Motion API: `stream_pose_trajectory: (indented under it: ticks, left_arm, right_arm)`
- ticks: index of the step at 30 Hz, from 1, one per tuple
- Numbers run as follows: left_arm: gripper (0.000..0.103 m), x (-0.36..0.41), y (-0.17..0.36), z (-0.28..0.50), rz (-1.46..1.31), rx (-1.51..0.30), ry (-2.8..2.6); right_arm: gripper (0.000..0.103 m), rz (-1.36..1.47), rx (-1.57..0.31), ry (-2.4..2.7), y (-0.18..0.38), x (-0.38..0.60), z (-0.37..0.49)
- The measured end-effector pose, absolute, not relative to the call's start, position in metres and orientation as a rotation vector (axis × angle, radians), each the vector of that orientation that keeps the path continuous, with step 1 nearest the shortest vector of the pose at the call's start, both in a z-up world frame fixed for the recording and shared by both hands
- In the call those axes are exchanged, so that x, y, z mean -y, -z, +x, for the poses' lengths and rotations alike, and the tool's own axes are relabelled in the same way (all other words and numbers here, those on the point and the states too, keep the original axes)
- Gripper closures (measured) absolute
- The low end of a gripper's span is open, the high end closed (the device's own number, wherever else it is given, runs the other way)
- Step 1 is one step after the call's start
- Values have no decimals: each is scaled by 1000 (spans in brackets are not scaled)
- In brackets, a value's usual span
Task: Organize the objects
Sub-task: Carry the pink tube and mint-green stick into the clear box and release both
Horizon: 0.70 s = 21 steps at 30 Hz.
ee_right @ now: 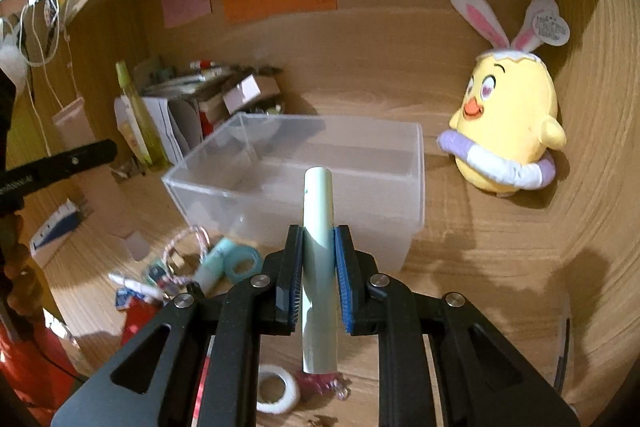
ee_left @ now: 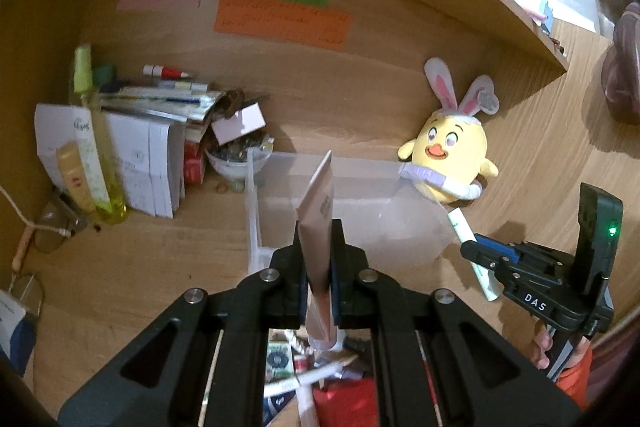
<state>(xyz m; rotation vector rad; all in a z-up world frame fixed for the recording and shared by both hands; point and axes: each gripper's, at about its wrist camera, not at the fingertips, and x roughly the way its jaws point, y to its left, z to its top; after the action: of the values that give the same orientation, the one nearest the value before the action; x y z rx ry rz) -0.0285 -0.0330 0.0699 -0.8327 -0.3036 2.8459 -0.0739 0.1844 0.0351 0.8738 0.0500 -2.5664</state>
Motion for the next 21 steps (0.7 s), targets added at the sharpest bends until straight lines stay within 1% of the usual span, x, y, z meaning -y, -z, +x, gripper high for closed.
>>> stream_pose_trajectory:
  ticks: [13, 21]
  left_arm:
    - [95, 29, -95, -62, -750, 319, -2845]
    - [95, 30, -101, -87, -736, 356, -2841]
  right_arm:
    - [89, 754, -19, 2610, -68, -184, -101]
    - [89, 753, -46, 2616, -73, -177, -127]
